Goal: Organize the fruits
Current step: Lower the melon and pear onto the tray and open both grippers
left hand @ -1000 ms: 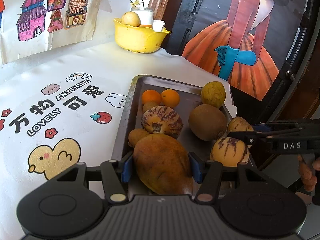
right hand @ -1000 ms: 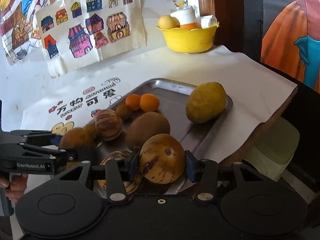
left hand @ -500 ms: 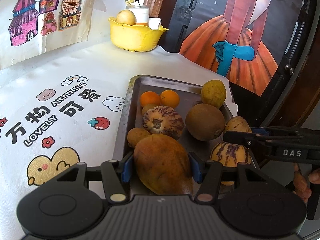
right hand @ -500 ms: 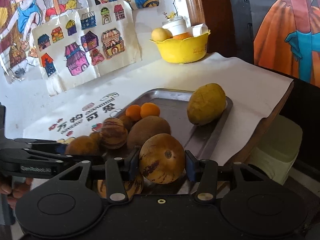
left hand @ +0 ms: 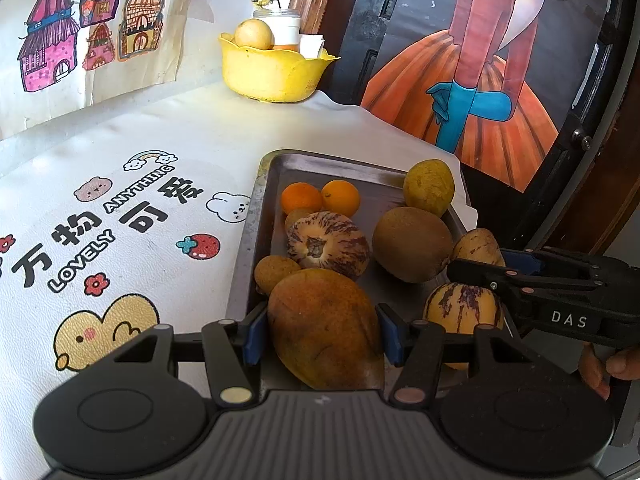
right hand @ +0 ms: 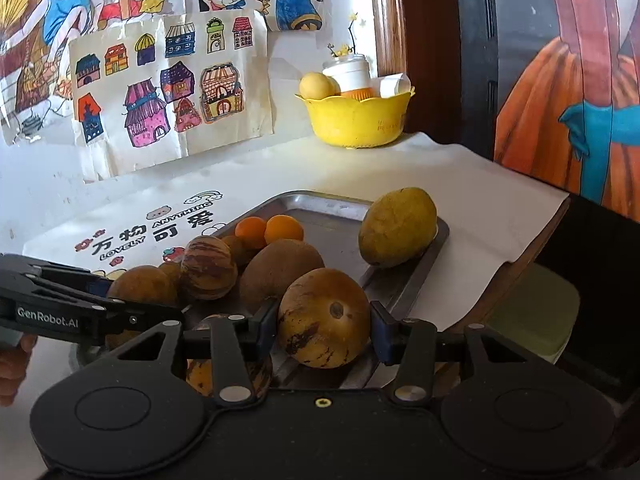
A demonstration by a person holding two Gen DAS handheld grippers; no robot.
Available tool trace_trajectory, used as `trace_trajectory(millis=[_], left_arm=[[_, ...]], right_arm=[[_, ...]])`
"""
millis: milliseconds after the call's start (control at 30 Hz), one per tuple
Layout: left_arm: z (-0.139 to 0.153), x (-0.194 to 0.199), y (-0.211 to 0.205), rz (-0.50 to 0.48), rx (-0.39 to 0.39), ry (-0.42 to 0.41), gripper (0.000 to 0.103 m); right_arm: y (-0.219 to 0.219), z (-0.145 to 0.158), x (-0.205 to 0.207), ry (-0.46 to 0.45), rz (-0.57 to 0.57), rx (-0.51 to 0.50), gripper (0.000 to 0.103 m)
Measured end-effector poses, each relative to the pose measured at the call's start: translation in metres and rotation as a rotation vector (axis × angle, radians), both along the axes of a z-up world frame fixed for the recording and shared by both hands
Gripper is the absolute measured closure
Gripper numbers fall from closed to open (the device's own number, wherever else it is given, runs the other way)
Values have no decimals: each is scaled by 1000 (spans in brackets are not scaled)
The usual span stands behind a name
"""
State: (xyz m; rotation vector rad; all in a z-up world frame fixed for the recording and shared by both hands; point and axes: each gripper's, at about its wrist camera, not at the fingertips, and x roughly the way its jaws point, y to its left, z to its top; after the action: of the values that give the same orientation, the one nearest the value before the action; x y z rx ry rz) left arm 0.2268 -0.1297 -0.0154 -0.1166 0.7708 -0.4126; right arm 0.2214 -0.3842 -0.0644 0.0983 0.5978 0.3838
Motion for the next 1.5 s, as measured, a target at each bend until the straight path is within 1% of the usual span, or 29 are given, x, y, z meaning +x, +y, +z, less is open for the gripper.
trace_trajectory(millis=[200,367,500,567,700,767,1000,1300,1400,1467,1500], left_arm=[[1,-2,-2,12,10,2,42],[3,-3,-3,13,10,8,42],[5,-5,-3,18,12,4,42],[7,-7,-3,18,11,0,41],[9,-12,-4,22,17,-14,38],[10,-14,-4,23,13,-18,34],[14,-25,-1,53,-4,-42,31],[19,-36,5,106,-16,-83,23],[20,-39,8,129,-17,-102,17],[22,-42,9,151,-14,-121,9],[23,-44,11,159,-14,-130,8]], right_arm=[[3,1,-4,-42,16,-40,51],[7,3,-8,-66,28,-59,47],[8,4,-11,-80,26,-73,46],[7,4,-12,-82,23,-73,43],[5,4,-15,-81,8,-63,38],[6,4,-17,-85,-1,-63,35],[5,3,-23,-94,-41,-63,28],[3,4,-32,-105,-75,-51,20],[5,6,-35,-116,-83,-54,16],[6,8,-38,-126,-89,-60,12],[7,8,-39,-130,-94,-62,10]])
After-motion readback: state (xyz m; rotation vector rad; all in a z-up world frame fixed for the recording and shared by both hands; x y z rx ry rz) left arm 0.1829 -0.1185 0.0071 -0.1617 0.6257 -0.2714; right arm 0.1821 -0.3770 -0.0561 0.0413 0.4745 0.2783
